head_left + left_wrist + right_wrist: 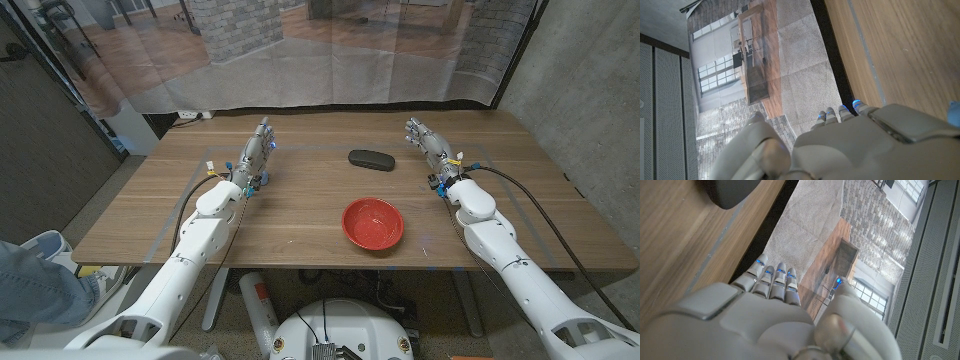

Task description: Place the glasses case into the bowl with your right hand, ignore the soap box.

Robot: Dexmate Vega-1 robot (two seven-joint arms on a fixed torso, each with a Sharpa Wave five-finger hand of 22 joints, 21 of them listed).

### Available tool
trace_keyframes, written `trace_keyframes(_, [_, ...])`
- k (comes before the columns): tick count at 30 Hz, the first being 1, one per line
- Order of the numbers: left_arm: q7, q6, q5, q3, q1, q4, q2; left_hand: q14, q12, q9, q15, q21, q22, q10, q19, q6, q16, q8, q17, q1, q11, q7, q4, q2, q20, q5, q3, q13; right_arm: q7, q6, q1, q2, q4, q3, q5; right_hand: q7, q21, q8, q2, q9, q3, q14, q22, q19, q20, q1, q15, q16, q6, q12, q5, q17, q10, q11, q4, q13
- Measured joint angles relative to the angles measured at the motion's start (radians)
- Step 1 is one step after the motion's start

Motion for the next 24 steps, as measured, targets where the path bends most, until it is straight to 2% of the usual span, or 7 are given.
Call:
trace_keyframes(11, [0.004, 0.002, 0.004, 0.000, 0.004, -0.011, 0.002, 0.000, 0.000, 0.000, 0.000, 0.000, 0.000, 0.000, 0.000, 0.000, 0.000, 0.000, 0.000, 0.000, 0.000, 0.000, 0.000, 0.000, 0.000, 0.000, 0.000, 0.000, -0.034, -0.002, -0.004, -0.012, -0.023, -0.011, -0.064, -0.005, -0.006, 0.000, 0.001, 0.000, 0.004, 0.000, 0.000, -0.004, -0.004, 0.010, 0.000, 0.000, -0.006, 0.000, 0.000, 0.000, 0.000, 0.000, -0.012, 0.005])
trace_keyframes(16, [0.005, 0.005, 0.006, 0.000, 0.005, -0.017, 0.005, 0.000, 0.000, 0.000, 0.000, 0.000, 0.000, 0.000, 0.000, 0.000, 0.000, 0.000, 0.000, 0.000, 0.000, 0.000, 0.003, 0.000, 0.000, 0.000, -0.003, 0.000, -0.053, -0.006, -0.007, -0.016, -0.032, -0.014, -0.096, -0.006, -0.008, 0.000, 0.003, 0.000, 0.008, 0.004, 0.000, -0.004, -0.004, 0.019, -0.004, 0.004, -0.006, -0.004, 0.000, 0.000, -0.009, -0.009, -0.016, 0.005])
trace_keyframes(24, [0.005, 0.012, 0.007, 0.002, 0.005, -0.019, 0.007, 0.000, 0.000, 0.000, 0.000, 0.000, 0.000, 0.000, 0.000, 0.004, 0.000, 0.000, 0.000, 0.000, 0.000, -0.004, 0.004, 0.000, 0.000, 0.000, -0.004, 0.000, -0.074, -0.009, -0.010, -0.021, -0.046, -0.020, -0.128, -0.027, -0.021, -0.007, 0.014, 0.000, 0.014, 0.021, 0.000, -0.004, -0.004, 0.031, -0.010, 0.008, -0.027, -0.014, 0.000, 0.000, -0.031, -0.013, -0.022, 0.005])
